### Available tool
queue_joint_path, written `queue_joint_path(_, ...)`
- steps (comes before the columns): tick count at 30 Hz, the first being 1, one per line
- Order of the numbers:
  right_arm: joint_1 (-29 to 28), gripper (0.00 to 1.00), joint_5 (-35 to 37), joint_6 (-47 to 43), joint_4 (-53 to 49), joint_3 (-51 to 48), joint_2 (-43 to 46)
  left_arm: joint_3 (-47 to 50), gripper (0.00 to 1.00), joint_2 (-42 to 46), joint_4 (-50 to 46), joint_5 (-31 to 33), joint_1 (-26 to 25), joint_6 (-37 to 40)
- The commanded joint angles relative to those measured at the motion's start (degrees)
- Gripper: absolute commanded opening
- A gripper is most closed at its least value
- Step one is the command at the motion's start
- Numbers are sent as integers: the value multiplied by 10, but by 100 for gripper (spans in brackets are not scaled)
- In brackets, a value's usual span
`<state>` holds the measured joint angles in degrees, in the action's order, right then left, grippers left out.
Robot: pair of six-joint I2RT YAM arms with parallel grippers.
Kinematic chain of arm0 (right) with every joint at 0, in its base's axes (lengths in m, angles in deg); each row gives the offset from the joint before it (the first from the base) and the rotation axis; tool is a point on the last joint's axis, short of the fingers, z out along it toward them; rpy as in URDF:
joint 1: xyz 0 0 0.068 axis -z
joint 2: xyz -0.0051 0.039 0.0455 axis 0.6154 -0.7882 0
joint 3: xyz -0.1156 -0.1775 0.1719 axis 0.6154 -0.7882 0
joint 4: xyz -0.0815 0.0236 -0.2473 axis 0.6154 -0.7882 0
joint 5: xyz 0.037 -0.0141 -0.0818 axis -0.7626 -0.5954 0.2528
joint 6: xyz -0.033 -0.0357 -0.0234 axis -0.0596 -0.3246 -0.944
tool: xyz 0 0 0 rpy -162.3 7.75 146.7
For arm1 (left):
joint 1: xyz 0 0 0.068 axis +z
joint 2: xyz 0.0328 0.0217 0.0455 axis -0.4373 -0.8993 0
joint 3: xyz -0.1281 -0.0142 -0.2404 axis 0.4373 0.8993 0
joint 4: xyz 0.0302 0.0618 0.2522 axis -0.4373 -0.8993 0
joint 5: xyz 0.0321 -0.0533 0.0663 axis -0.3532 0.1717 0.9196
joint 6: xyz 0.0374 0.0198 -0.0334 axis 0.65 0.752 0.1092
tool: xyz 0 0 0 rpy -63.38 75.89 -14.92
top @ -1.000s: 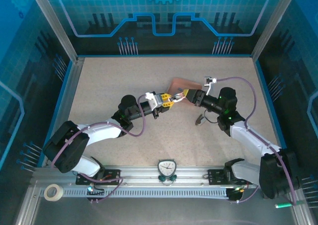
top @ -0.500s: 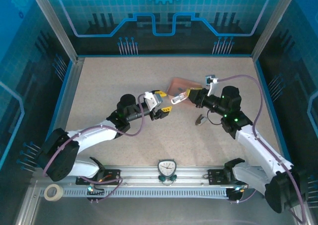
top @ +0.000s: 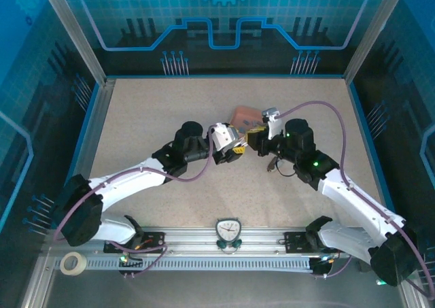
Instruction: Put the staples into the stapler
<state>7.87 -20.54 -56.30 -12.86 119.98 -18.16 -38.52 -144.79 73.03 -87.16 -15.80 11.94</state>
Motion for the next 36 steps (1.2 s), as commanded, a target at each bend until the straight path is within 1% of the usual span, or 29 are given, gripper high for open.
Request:
queue_joint_path(1, -13, 20, 20, -16, 1, 22, -5, -23, 61, -19, -16, 29, -14, 12)
queue_joint_path(6, -17, 19, 18, -13, 9, 17, -5, -28, 57, -32, -11, 47, -19, 6)
queue_joint_path(10, -18, 20, 11, -10, 15, 15, -3, -30, 54, -37, -6, 50, -19, -1)
queue_joint_path(14, -19, 20, 9, -8, 20, 13, -5, -28, 47, -38, 4, 45, -19, -10)
queue_joint_path(17, -20, 20, 3, -7, 25, 11, -6, -30, 45, -39, 7, 48, -19, -16)
queue_joint_path(21, -20, 20, -1, -5, 28, 10, -6, -32, 37, -40, 8, 56, -19, -20)
queue_joint_path(22, -20, 20, -1, -5, 28, 10, -6, -32, 34, -39, 7, 56, -19, -22)
queue_joint_path(23, -20, 22, -1, -4, 27, 10, -6, -32, 32, -39, 6, 56, -20, -23)
queue_joint_path(25, -20, 31, 8, 3, 24, 10, -3, -30, 26, -36, 5, 62, -19, -28)
queue_joint_path(28, -16, 50, 19, 18, 23, 5, 8, -24, 24, -28, -10, 83, -19, -34)
queue_joint_path(29, -13, 54, 21, 24, 23, 2, 12, -23, 22, -25, -22, 100, -19, -44)
queue_joint_path(32, 1, 60, 20, 46, 27, -16, 29, -3, 22, -13, -36, 139, -16, -75)
queue_joint_path(34, 14, 61, 13, 58, 34, -30, 37, 25, 22, -4, -22, 168, -12, -107)
queue_joint_path(36, 26, 62, 1, 70, 35, -40, 39, 48, 21, 1, -15, 184, 1, -148)
